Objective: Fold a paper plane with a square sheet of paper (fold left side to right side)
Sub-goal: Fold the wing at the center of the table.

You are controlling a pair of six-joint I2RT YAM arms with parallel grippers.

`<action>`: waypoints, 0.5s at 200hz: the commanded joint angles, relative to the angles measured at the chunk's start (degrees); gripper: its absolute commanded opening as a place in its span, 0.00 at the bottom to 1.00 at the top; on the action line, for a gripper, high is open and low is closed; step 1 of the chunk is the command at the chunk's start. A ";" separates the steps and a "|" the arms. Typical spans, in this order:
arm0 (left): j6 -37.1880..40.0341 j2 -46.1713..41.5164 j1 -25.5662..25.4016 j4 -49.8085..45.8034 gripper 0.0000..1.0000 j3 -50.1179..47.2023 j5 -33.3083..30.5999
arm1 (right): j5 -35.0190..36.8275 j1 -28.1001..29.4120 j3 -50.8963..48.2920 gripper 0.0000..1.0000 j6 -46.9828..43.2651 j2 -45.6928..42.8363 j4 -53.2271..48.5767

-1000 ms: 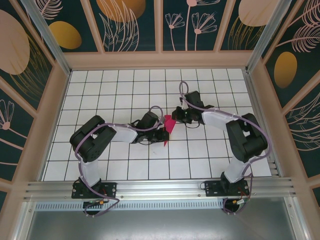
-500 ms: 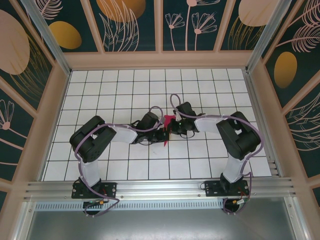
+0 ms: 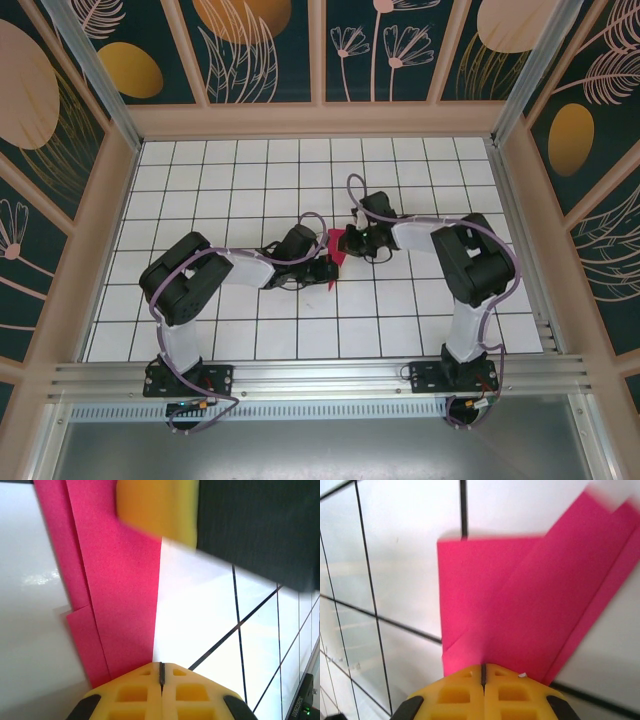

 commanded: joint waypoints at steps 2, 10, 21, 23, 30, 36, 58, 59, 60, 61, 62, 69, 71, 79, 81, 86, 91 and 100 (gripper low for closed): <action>-0.22 1.66 -0.66 -7.65 0.00 -2.94 -1.16 | 7.63 -4.50 3.59 0.01 -3.37 3.36 -0.91; -0.25 1.57 -0.66 -7.63 0.00 -3.03 -1.16 | 7.62 -5.12 4.61 0.01 -3.82 4.14 -1.40; -0.37 1.44 -0.66 -7.51 0.00 -3.20 -1.08 | 7.71 -5.91 5.88 0.01 -4.34 5.08 -1.96; -0.34 1.38 -0.66 -7.48 0.00 -3.27 -1.12 | 7.71 -6.00 6.11 0.01 -4.43 5.24 -2.09; -0.35 1.24 -0.64 -7.47 0.00 -3.34 -1.06 | 7.72 -6.49 6.76 0.01 -4.65 5.87 -2.23; -0.42 1.28 -0.66 -7.38 0.00 -3.39 -1.01 | 7.67 -6.87 7.30 0.01 -4.81 6.42 -2.45; -0.58 0.96 -0.68 -7.20 0.00 -3.69 -0.90 | 7.54 -7.95 8.76 0.01 -5.26 7.80 -3.02; -0.55 0.96 -0.72 -7.20 0.00 -3.76 -0.90 | 7.54 -7.99 8.82 0.01 -5.27 7.85 -3.03; -0.53 0.91 -0.73 -7.20 0.00 -3.79 -0.90 | 7.58 -7.96 8.85 0.01 -5.32 7.87 -3.08; -0.52 0.89 -0.74 -7.20 0.00 -3.81 -0.90 | 7.61 -8.03 8.91 0.01 -5.30 7.93 -3.10; -0.51 0.88 -0.75 -7.20 0.00 -3.82 -0.90 | 7.62 -8.07 9.03 0.01 -5.33 8.00 -3.11; -0.62 0.79 -0.69 -7.15 0.00 -3.98 -0.90 | 7.77 -8.35 9.27 0.01 -5.43 8.08 -3.34; -0.60 0.70 -0.74 -7.12 0.00 -4.00 -0.90 | 7.75 -8.45 9.31 0.01 -5.45 8.12 -3.31; -0.73 0.56 -0.70 -7.03 0.00 -4.14 -0.85 | 7.79 -8.91 9.37 0.01 -5.49 8.18 -3.30; -0.70 0.53 -0.72 -6.96 0.00 -4.17 -0.82 | 7.80 -8.97 9.44 0.01 -5.46 8.19 -3.24; -0.79 0.52 -0.73 -6.89 0.00 -4.26 -0.82 | 7.59 -9.26 9.50 0.01 -5.45 8.17 -3.21; -0.82 0.44 -0.74 -6.87 0.00 -4.33 -0.81 | 7.32 -9.54 9.54 0.01 -5.45 8.12 -3.07; -0.86 0.43 -0.78 -6.79 0.00 -4.35 -0.77 | 6.69 -9.83 9.67 0.01 -5.53 8.09 -2.87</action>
